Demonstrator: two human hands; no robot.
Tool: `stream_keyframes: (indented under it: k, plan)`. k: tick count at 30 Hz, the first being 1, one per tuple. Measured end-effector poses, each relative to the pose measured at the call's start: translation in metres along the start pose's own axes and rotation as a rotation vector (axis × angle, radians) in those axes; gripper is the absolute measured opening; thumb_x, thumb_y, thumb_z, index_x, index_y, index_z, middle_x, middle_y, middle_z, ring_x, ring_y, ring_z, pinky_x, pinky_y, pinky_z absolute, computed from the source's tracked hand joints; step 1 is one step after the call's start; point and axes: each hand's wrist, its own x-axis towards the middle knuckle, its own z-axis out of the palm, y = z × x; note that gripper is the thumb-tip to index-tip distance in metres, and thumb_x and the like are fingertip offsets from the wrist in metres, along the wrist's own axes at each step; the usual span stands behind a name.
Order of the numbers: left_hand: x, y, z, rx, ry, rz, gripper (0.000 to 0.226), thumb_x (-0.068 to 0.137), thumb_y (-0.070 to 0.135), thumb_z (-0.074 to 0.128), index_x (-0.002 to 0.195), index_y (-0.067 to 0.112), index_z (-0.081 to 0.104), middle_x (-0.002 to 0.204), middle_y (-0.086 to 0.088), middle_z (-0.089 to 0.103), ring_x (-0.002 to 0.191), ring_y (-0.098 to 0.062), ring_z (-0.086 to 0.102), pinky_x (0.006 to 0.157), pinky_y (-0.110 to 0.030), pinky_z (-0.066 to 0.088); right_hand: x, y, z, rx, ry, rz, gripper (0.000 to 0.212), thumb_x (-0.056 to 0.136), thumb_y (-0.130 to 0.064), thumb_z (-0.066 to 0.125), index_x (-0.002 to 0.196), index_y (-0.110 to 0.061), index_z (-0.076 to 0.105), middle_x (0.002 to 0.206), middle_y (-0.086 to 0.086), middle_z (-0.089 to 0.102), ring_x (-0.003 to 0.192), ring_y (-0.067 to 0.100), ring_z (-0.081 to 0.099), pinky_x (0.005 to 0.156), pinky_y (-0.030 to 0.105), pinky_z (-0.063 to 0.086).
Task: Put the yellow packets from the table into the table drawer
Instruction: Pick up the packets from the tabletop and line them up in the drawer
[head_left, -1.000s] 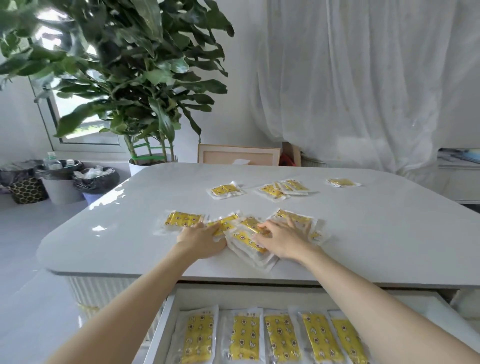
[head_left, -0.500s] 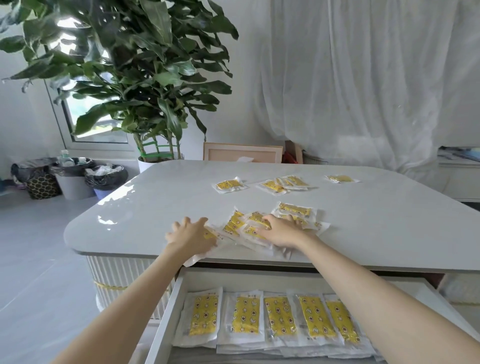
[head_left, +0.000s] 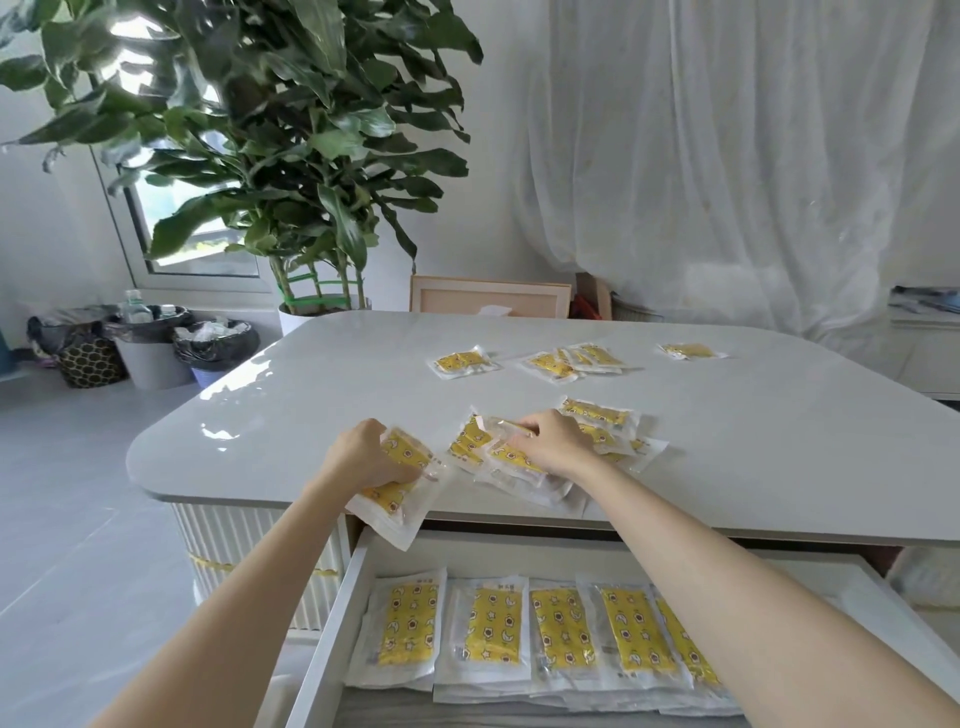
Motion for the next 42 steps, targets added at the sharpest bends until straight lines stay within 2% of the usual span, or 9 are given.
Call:
stream_keyframes:
  k: [5,12,17,22,25,27,31,36,42]
  plan:
    - [0.000,-0.002,-0.013,-0.331,0.147,0.032,0.077,0.084,0.017,0.070,0.145,0.020,0.024,0.110,-0.011,0.055,0.090,-0.030,0.057,0.074,-0.037,0.050,-0.002,-0.003,-0.009,0.093,0.181,-0.011,0.039,0.101,-0.023,0.039,0.063,-0.017,0.036,0.058,-0.002,0.042,0.051,0.015,0.038,0.047,0.028,0.023]
    - [-0.007,0.005,-0.008,-0.747,0.173,0.128,0.028,0.093,0.000,0.048,0.103,0.021,0.064,0.106,-0.003,0.059,0.076,-0.021,0.056,0.063,-0.027,0.047,-0.009,-0.031,-0.029,0.206,0.325,-0.169,0.027,0.100,-0.031,0.043,0.098,-0.017,0.066,0.083,0.000,0.066,0.077,0.022,0.059,0.060,0.031,0.039]
    - [-0.017,0.024,-0.001,-1.051,-0.049,0.068,0.027,0.100,0.017,0.043,0.116,0.010,0.064,0.103,-0.009,0.063,0.082,-0.019,0.061,0.077,-0.029,0.053,-0.025,-0.066,-0.025,0.064,0.171,-0.402,0.027,0.100,-0.030,0.046,0.111,-0.023,0.070,0.074,-0.002,0.065,0.060,0.011,0.053,0.054,0.026,0.037]
    - [-0.026,0.032,-0.006,-1.295,-0.157,0.125,0.047,0.100,0.042,0.034,0.099,0.010,0.068,0.095,-0.009,0.071,0.088,-0.023,0.069,0.071,-0.028,0.060,-0.037,-0.082,-0.020,0.196,0.069,-0.421,0.030,0.098,-0.034,0.049,0.122,-0.030,0.066,0.103,-0.004,0.073,0.080,0.011,0.062,0.064,0.024,0.046]
    - [-0.025,0.031,-0.008,-1.366,-0.180,0.118,0.059,0.099,0.051,0.027,0.093,0.011,0.070,0.086,-0.007,0.074,0.083,-0.026,0.070,0.079,-0.036,0.057,-0.038,-0.082,-0.021,0.235,-0.024,-0.429,0.027,0.099,-0.038,0.048,0.102,-0.029,0.073,0.107,-0.001,0.072,0.078,0.011,0.062,0.067,0.028,0.045]
    - [-0.025,0.029,-0.008,-1.329,-0.163,0.111,0.052,0.099,0.046,0.034,0.095,0.008,0.069,0.082,-0.006,0.075,0.080,-0.024,0.071,0.080,-0.036,0.058,-0.039,-0.080,-0.021,0.233,-0.060,-0.421,0.025,0.099,-0.035,0.047,0.106,-0.033,0.072,0.103,-0.004,0.071,0.087,0.016,0.065,0.074,0.031,0.049]
    - [-0.025,0.024,-0.010,-1.254,-0.093,0.088,0.024,0.096,0.022,0.052,0.097,0.000,0.063,0.075,-0.004,0.074,0.070,-0.014,0.070,0.066,-0.027,0.061,-0.037,-0.076,-0.026,0.280,-0.085,-0.336,0.038,0.094,-0.021,0.055,0.131,-0.030,0.057,0.138,-0.001,0.054,0.126,0.019,0.050,0.092,0.025,0.042]
    - [-0.025,0.023,-0.005,-1.167,0.040,0.090,0.024,0.090,0.017,0.063,0.108,0.002,0.062,0.094,-0.009,0.070,0.077,-0.020,0.067,0.077,-0.036,0.058,-0.030,-0.071,-0.025,0.512,-0.142,-0.026,0.063,0.079,-0.020,0.077,0.134,-0.018,0.045,0.120,0.004,0.056,0.108,0.020,0.060,0.078,0.029,0.053]
    - [-0.026,0.026,-0.003,-1.304,-0.024,0.116,0.070,0.077,0.000,0.073,0.131,0.031,0.041,0.104,-0.013,0.067,0.088,-0.026,0.067,0.083,-0.040,0.057,-0.027,-0.060,-0.030,0.884,-0.197,0.096,0.016,0.081,-0.008,0.075,0.088,-0.008,0.061,0.076,0.003,0.063,0.055,0.009,0.063,0.050,0.021,0.057]
